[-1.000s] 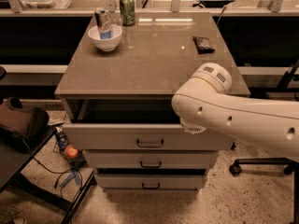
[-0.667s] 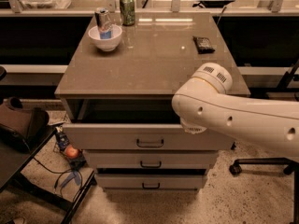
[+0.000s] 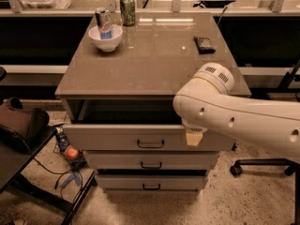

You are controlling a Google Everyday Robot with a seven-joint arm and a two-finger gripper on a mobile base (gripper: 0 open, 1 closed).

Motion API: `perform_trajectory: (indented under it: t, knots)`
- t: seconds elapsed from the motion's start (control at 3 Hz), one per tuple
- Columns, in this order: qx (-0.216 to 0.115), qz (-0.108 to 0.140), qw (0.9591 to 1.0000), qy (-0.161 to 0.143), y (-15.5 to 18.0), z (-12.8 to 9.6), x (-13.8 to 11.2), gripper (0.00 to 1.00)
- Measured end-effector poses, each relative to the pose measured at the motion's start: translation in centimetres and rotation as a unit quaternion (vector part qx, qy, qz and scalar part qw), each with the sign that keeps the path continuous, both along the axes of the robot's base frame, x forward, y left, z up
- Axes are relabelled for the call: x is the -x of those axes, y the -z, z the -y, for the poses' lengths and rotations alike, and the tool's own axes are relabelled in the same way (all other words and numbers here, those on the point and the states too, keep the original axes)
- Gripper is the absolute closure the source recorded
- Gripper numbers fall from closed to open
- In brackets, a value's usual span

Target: Open top drawer

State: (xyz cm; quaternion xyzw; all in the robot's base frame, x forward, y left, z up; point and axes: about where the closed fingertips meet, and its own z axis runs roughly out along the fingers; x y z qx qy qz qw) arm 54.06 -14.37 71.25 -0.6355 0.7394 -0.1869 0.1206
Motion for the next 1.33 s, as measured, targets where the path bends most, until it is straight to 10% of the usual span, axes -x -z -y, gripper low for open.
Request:
perform_trajectory:
  t: [0.67, 1.33]
  knots:
    - [0.000, 0.001, 1.0000, 0.000, -0.1, 0.0, 0.0, 0.00]
    - [-0.005, -0.050, 0.9987, 0.011, 2.8, 1.4, 1.0, 0.00]
